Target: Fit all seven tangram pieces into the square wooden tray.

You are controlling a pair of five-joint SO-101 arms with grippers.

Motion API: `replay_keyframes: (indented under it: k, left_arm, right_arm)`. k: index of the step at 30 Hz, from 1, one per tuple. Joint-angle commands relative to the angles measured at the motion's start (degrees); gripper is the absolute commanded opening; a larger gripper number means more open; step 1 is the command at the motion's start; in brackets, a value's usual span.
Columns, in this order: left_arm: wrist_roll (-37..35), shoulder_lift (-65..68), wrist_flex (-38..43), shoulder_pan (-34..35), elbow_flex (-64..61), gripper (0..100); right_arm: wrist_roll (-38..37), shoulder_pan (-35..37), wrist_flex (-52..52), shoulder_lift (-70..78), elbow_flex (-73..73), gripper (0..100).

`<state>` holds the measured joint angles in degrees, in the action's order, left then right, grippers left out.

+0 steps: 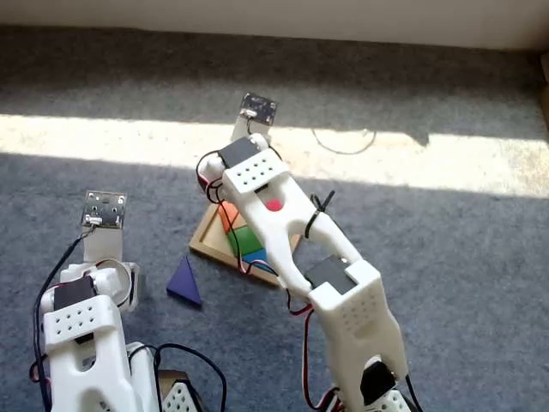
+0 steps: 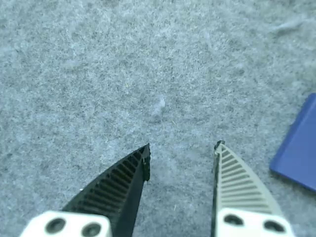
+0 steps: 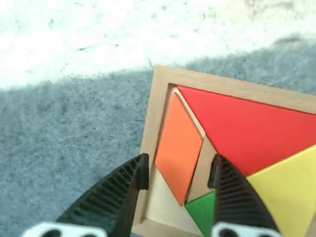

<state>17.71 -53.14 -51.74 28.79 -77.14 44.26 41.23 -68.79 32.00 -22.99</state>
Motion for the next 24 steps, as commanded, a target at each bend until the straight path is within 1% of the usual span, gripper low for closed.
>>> replay_keyframes:
  k: [1, 4, 7, 12, 18, 22, 24]
  left_arm:
    - [-0.18, -1.1, 0.79, 0.22, 0.4, 22]
    - [-0.18, -1.1, 0.79, 0.22, 0.4, 22]
    - [-0.18, -1.1, 0.79, 0.22, 0.4, 22]
    - [-0.18, -1.1, 0.79, 0.22, 0.4, 22]
    - [-0.18, -1.1, 0.79, 0.22, 0.4, 22]
    - [-0.18, -1.1, 0.79, 0.22, 0.4, 22]
    - [-0.18, -1.1, 0.79, 0.22, 0.4, 22]
  right_arm:
    - [-4.22, 1.27, 1.27, -3.74, -2.95, 0.8]
    - [-5.45, 1.71, 2.86, -3.47, -2.51, 1.8]
    - [-5.71, 1.54, 4.0, -2.24, 0.13, 0.5]
    - [-5.71, 1.19, 4.09, 0.48, 1.19, 0.5]
    - [-5.8, -1.63, 3.91, 1.19, 1.27, 0.5]
    - [-5.89, -3.65, 1.98, 1.27, 1.27, 0.5]
    - [-8.09, -4.7, 1.71, 1.27, 1.27, 0.5]
